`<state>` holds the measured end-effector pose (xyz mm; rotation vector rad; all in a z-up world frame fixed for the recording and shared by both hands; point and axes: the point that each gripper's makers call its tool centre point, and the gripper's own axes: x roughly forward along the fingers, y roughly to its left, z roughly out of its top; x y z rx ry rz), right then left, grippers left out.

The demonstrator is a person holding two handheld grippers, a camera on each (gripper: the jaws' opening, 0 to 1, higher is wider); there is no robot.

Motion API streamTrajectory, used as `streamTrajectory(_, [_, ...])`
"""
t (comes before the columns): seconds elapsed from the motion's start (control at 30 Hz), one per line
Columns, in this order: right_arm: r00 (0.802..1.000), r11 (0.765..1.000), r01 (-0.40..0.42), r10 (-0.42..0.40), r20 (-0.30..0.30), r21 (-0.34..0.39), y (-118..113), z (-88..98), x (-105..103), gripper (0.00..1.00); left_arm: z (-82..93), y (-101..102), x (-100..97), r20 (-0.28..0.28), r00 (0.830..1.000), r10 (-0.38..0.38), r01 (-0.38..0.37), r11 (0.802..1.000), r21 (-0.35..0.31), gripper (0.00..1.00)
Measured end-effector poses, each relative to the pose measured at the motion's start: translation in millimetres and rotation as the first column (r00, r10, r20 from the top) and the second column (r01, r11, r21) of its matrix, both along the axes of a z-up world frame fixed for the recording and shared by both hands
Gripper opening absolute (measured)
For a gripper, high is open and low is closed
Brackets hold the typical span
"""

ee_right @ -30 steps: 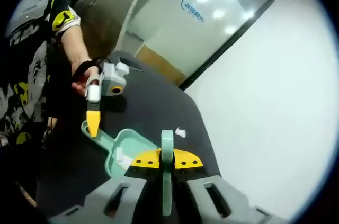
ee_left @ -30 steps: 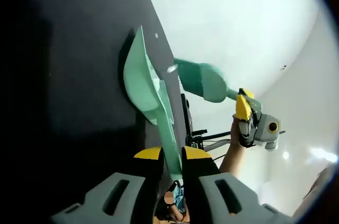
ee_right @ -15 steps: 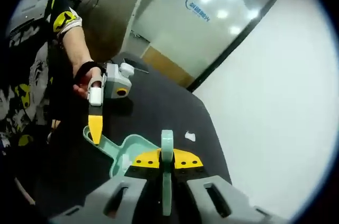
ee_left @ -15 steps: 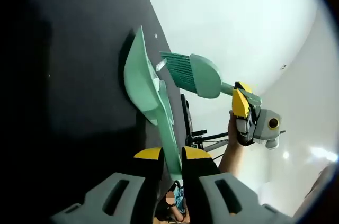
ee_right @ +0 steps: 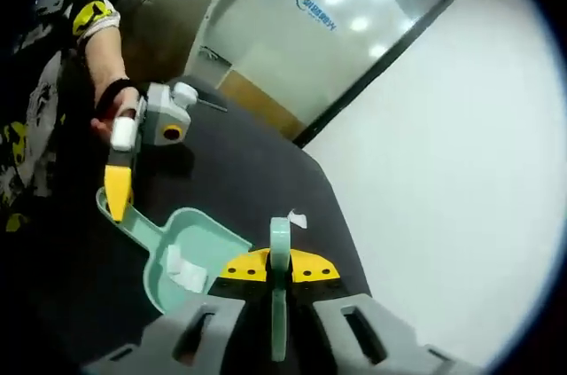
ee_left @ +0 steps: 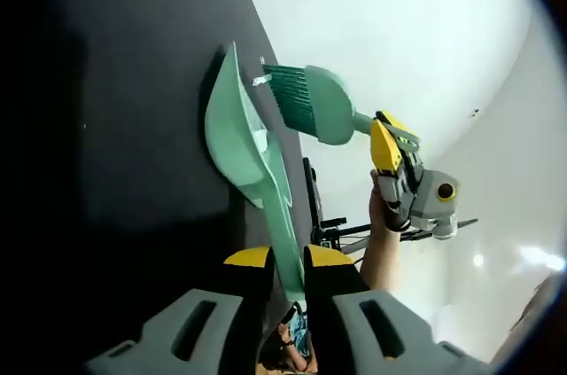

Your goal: Pick up the broom and sweep the trash on the tabletop into the dustpan.

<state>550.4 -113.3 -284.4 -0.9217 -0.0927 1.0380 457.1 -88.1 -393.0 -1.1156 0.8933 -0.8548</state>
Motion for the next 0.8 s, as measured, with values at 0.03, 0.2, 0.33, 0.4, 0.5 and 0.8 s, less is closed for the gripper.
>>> streamTrajectory(0.03, [1.0, 1.0, 0.008, -0.008, 0.016, 0.0, 0, -0.8, 3, 0.04, -0.2, 0, 0.4, 0.001, 1.0, 0.001, -0.001, 1.0, 0.002, 0.11])
streamTrajectory(0.2, [0.993, 1.0, 0.024, -0.026, 0.117, 0.019, 0, -6.5, 24, 0.04, -0.8, 2, 1.8, 0.001, 1.0, 0.0, 0.0, 1.0, 0.003, 0.11])
streamTrajectory(0.33, [0.994, 0.996, 0.081, -0.078, 0.077, -0.037, -6, -30.1, 34, 0.04, -0.5, -1, -2.1, 0.0, 1.0, 0.001, -0.001, 1.0, 0.001, 0.11])
streamTrajectory(0.4, [0.998, 0.998, 0.045, -0.044, 0.034, -0.049, -6, -40.9, 29, 0.04, -0.6, 0, -0.4, 0.001, 1.0, 0.001, -0.001, 1.0, 0.002, 0.11])
streamTrajectory(0.5, [0.997, 0.997, 0.069, -0.067, 0.046, -0.035, -16, -34.6, 32, 0.04, -0.8, 1, 0.8, 0.0, 1.0, 0.001, -0.001, 1.0, 0.001, 0.11])
streamTrajectory(0.8, [0.997, 0.999, -0.023, 0.026, -0.078, 0.038, -15, -10.0, -7, 0.04, -0.5, -11, -18.9, 0.006, 1.0, 0.007, -0.007, 1.0, 0.003, 0.11])
